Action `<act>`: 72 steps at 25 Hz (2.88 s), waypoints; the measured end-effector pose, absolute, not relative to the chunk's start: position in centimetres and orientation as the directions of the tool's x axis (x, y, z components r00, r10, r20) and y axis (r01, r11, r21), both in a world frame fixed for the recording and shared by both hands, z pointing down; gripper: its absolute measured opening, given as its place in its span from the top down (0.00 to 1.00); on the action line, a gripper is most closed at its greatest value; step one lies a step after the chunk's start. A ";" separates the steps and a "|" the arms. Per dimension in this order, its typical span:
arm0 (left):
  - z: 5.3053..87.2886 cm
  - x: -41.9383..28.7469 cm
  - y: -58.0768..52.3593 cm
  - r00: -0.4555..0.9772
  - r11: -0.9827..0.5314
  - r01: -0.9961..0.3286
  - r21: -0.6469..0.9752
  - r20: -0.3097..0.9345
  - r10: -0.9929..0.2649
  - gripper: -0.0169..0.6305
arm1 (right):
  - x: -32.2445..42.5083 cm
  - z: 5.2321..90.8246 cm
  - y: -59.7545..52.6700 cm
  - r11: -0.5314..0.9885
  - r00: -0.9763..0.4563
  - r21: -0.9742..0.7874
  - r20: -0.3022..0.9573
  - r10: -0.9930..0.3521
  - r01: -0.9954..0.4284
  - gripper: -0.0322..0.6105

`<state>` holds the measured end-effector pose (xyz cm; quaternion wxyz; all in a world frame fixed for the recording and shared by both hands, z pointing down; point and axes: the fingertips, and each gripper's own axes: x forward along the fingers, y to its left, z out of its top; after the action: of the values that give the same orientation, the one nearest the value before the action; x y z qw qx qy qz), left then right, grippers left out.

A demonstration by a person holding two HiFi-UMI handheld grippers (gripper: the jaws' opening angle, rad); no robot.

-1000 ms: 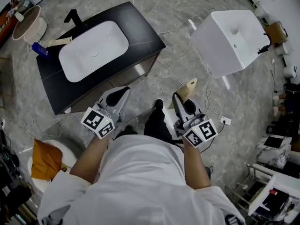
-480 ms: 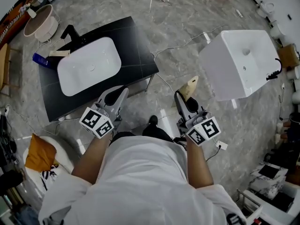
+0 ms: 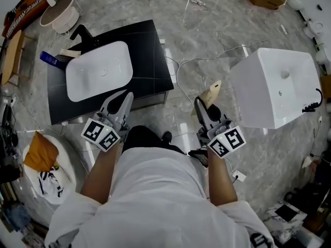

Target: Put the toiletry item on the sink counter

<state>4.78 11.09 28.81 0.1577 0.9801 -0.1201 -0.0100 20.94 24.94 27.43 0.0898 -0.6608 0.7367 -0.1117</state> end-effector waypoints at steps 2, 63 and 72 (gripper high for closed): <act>29.0 4.8 10.1 0.965 -0.913 -0.257 0.317 0.025 -0.262 0.94 | 21.4 28.0 24.0 0.110 -0.124 -0.295 0.030 -0.992 -0.949 0.89; 44.5 8.3 -14.3 0.802 -0.634 -0.586 0.505 0.245 -0.546 0.94 | 19.5 52.3 -11.3 0.731 -0.477 -0.114 0.823 -0.310 -0.673 0.89; 45.7 7.0 -13.4 0.791 -0.609 -0.597 0.522 0.257 -0.555 0.94 | 18.2 55.2 -11.1 0.759 -0.427 -0.116 0.875 -0.227 -0.641 0.89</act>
<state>6.99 -13.38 45.75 0.3034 0.8963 -0.3215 0.0345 18.17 -11.15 55.16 -0.4643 -0.2664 0.8147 -0.2231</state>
